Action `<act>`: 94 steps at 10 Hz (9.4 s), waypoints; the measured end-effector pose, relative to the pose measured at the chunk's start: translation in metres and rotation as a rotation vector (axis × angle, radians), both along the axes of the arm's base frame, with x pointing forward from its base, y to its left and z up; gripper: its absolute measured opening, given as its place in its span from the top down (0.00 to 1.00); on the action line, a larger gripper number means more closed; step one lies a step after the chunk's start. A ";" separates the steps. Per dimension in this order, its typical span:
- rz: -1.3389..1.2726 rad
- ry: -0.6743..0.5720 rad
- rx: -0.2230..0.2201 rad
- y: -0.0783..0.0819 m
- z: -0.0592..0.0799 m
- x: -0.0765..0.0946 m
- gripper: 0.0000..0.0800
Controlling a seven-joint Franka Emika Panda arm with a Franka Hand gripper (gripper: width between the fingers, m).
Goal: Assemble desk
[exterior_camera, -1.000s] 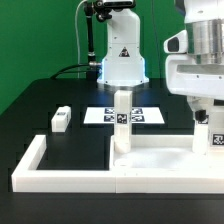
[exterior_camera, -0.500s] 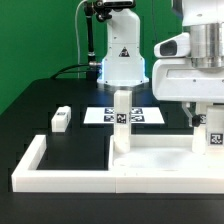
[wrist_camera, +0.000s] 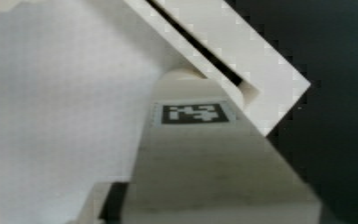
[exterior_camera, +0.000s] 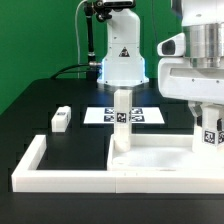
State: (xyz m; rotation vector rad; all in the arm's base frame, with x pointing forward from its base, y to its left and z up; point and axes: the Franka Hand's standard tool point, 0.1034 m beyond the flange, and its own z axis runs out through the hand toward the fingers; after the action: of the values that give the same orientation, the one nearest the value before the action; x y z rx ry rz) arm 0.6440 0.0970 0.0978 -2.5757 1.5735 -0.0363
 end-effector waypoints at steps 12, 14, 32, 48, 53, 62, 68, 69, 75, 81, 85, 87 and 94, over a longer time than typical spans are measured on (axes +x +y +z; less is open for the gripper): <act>-0.454 0.025 0.057 0.028 0.001 -0.001 0.24; -0.323 0.006 0.033 0.035 0.006 -0.002 0.20; -0.872 0.041 0.129 0.003 -0.001 0.007 0.63; -0.733 -0.069 0.137 -0.052 0.060 0.007 0.19; -0.246 -0.143 0.074 -0.119 0.087 -0.019 0.19; 0.512 -0.173 -0.067 -0.197 0.060 -0.066 0.19; 0.682 0.009 0.050 -0.229 0.020 -0.115 0.19; 0.682 0.139 0.131 -0.256 0.004 -0.138 0.19; 0.693 0.458 0.426 -0.286 -0.027 -0.167 0.19; 0.718 0.605 0.530 -0.298 -0.045 -0.190 0.19; 0.667 0.669 0.650 -0.292 -0.071 -0.235 0.19; 0.665 0.683 0.664 -0.286 -0.078 -0.242 0.19; 0.664 0.678 0.655 -0.288 -0.079 -0.241 0.64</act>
Offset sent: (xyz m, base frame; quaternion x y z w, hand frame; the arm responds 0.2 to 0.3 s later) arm 0.0279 0.0095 0.0123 0.1642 -0.0420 0.4322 0.8857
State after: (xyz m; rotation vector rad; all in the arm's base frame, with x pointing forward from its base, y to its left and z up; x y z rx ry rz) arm 0.4027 -0.1911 0.0183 -2.4733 0.5516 1.2721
